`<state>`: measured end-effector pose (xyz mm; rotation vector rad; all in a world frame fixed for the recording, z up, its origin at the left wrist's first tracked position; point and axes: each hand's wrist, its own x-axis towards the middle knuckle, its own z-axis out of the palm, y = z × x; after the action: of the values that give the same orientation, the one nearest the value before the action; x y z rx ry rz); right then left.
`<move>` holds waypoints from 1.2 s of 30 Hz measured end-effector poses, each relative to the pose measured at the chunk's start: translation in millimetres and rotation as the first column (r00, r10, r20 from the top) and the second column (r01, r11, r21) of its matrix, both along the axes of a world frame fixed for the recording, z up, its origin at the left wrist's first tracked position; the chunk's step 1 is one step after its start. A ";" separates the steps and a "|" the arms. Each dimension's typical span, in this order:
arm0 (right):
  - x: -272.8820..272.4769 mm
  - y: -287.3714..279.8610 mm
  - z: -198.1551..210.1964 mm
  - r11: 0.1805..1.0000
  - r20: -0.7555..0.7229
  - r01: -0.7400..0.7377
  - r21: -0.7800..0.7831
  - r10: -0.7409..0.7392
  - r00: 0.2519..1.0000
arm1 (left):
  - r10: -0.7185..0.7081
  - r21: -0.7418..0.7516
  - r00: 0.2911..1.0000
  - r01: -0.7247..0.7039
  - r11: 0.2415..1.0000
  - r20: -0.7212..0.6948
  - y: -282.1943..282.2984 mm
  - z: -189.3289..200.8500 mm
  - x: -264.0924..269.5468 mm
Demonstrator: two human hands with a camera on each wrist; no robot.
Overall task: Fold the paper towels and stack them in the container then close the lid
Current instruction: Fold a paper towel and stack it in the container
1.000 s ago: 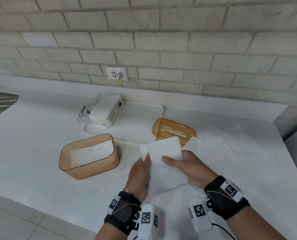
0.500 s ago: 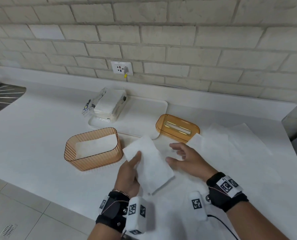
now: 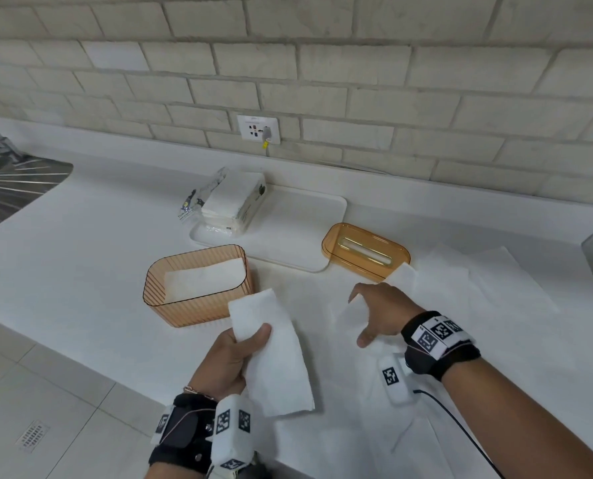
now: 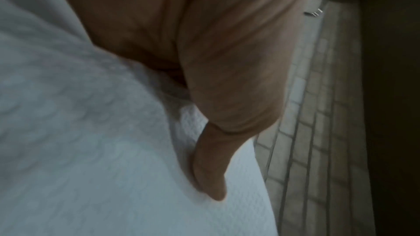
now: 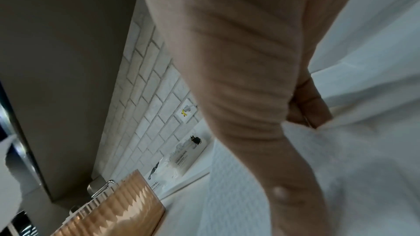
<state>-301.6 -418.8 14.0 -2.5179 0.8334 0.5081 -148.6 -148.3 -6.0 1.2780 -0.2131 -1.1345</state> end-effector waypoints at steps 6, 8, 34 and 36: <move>-4.3 -3.3 20.9 0.989 0.270 -0.006 0.147 -0.035 0.962 | -0.260 0.158 0.865 0.211 0.965 0.430 -20.0 18.4 -23.0; -3.1 3.4 39.3 0.971 0.344 -0.086 0.224 0.004 0.939 | -0.339 0.236 0.739 0.245 0.940 0.582 -35.1 18.6 -27.5; 36.5 -18.5 -1.3 0.966 -0.070 -0.251 -0.064 0.246 0.967 | 0.224 -0.072 0.975 -0.224 0.972 -0.008 -9.4 34.5 5.2; 37.7 -23.4 2.5 0.978 -0.061 -0.201 0.048 0.204 0.977 | 0.200 -0.073 0.980 -0.201 0.977 -0.023 -9.1 32.4 1.8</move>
<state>-263.8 -442.2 16.5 -2.5736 0.5842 0.6707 -146.8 -157.3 26.4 1.1955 -0.1107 -0.9553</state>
